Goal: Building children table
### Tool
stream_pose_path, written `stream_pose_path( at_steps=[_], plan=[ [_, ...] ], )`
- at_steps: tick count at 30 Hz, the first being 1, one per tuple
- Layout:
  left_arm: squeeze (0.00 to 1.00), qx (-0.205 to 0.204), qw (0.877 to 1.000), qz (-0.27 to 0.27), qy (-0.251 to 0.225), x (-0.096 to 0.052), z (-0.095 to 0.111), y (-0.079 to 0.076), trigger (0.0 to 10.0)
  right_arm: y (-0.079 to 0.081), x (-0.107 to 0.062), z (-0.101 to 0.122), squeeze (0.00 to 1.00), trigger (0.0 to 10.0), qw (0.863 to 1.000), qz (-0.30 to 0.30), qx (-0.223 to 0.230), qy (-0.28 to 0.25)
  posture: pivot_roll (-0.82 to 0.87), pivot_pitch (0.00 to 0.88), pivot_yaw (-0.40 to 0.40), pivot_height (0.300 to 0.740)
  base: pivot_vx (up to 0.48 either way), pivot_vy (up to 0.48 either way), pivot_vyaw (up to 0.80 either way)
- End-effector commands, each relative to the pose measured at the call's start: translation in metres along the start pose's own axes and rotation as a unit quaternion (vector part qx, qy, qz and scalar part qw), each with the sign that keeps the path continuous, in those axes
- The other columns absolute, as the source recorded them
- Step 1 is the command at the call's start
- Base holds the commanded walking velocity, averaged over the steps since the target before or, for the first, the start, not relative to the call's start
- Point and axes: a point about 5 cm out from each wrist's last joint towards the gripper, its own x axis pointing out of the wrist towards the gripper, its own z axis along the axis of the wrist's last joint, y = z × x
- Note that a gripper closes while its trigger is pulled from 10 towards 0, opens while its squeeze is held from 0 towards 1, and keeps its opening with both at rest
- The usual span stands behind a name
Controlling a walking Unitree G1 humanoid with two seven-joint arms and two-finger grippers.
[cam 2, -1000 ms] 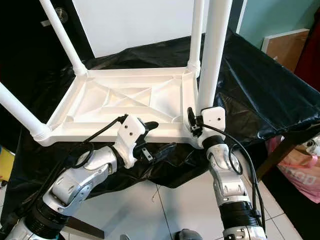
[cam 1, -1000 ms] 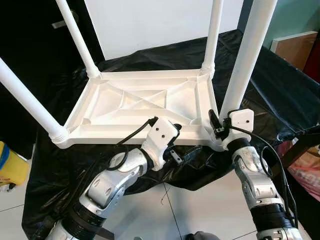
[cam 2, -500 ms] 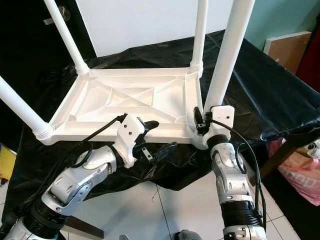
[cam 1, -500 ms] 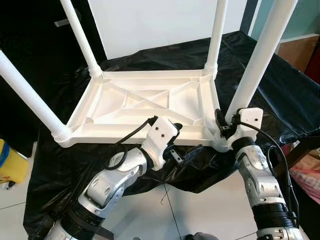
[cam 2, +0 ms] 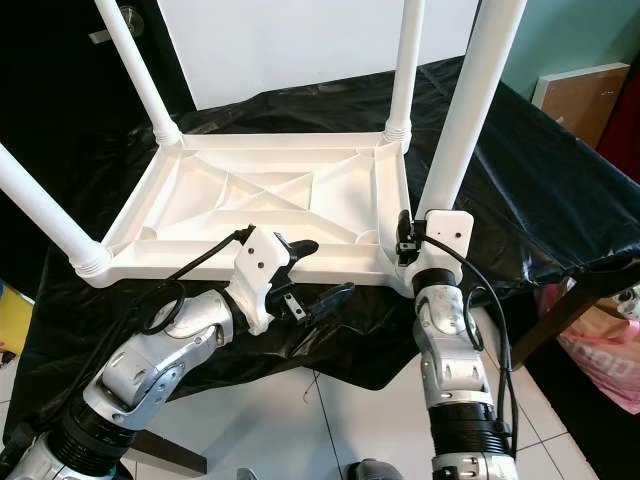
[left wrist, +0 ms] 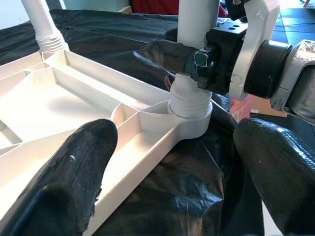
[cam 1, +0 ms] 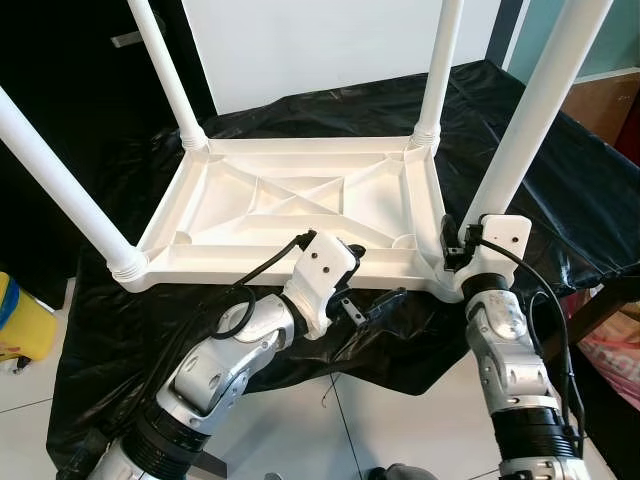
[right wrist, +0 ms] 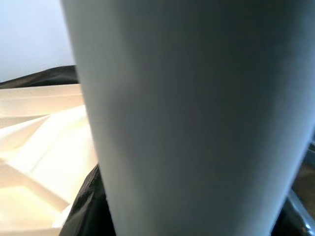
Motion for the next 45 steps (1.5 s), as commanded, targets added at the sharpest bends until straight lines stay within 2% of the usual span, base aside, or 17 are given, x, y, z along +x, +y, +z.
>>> stream_pose_path(
  at_steps=[1,4,8,21,22,26,28,35,36,37,40,43,45],
  plan=[
    [0.00,0.005,0.998,-0.066,0.002,0.001,0.001,-0.007,10.0,-0.011,-0.010,-0.028,0.00,10.0,0.995,-0.064,0.012,0.076,-0.16,0.096,0.048,0.740,0.000,0.000,0.00],
    [0.00,0.006,0.998,-0.067,0.000,0.003,0.002,-0.007,10.0,0.005,-0.013,-0.027,0.00,10.0,0.992,-0.089,0.035,0.079,-0.15,0.093,0.046,0.740,0.000,0.000,0.00],
    [0.00,0.007,0.998,-0.068,-0.001,0.003,0.002,-0.008,10.0,0.011,-0.012,-0.024,0.00,10.0,0.993,-0.079,0.042,0.074,-0.15,0.092,0.045,0.740,0.000,0.000,0.00],
    [0.00,0.013,0.998,-0.069,-0.002,0.005,0.003,-0.005,10.0,0.014,-0.009,-0.012,0.00,10.0,0.997,-0.059,0.035,0.030,-0.16,0.081,0.048,0.740,0.000,0.000,0.00],
    [0.00,0.014,0.997,-0.069,-0.003,0.006,0.004,-0.005,10.0,0.014,-0.008,-0.009,1.00,10.0,0.998,-0.050,0.035,0.020,-0.16,0.081,0.046,0.740,0.000,0.000,0.00],
    [0.00,0.014,0.997,-0.071,-0.004,0.006,0.004,-0.005,10.0,0.013,-0.008,-0.002,1.00,10.0,0.999,-0.016,0.034,-0.003,-0.17,0.082,0.045,0.740,0.000,0.000,0.00],
    [0.00,0.014,0.997,-0.071,-0.005,0.007,0.005,-0.005,10.0,0.015,-0.008,0.001,1.00,10.0,0.999,0.025,0.037,-0.013,-0.17,0.083,0.045,0.740,0.000,0.000,0.00],
    [0.00,0.013,0.997,-0.073,-0.006,0.008,0.005,-0.006,10.0,0.011,-0.007,0.003,1.00,10.0,0.995,0.096,0.036,-0.019,-0.17,0.083,0.046,0.740,0.000,0.000,0.00],
    [0.00,0.013,0.997,-0.074,-0.006,0.008,0.005,-0.006,10.0,0.008,-0.007,0.003,0.00,10.0,0.992,0.118,0.034,-0.018,-0.18,0.084,0.046,0.740,0.000,0.000,0.00],
    [0.00,0.013,0.997,-0.075,-0.006,0.008,0.005,-0.006,10.0,0.005,-0.007,0.004,0.00,10.0,0.990,0.139,0.028,-0.020,-0.18,0.083,0.047,0.740,0.000,0.000,0.00],
    [0.00,0.013,0.997,-0.075,-0.006,0.008,0.005,-0.006,10.0,0.005,-0.007,0.004,0.00,10.0,0.990,0.139,0.028,-0.020,-0.18,0.083,0.047,0.740,0.000,0.000,0.00],
    [0.00,0.014,0.997,-0.080,-0.006,0.008,0.005,-0.007,10.0,-0.005,-0.008,0.000,0.00,10.0,0.975,0.220,-0.004,-0.014,-0.18,0.078,0.047,0.740,0.000,0.000,0.00],
    [0.00,0.015,0.997,-0.081,-0.006,0.009,0.005,-0.007,10.0,-0.008,-0.007,-0.001,0.00,10.0,0.971,0.240,-0.013,-0.010,-0.19,0.075,0.047,0.740,0.000,0.000,0.00]
  ],
)
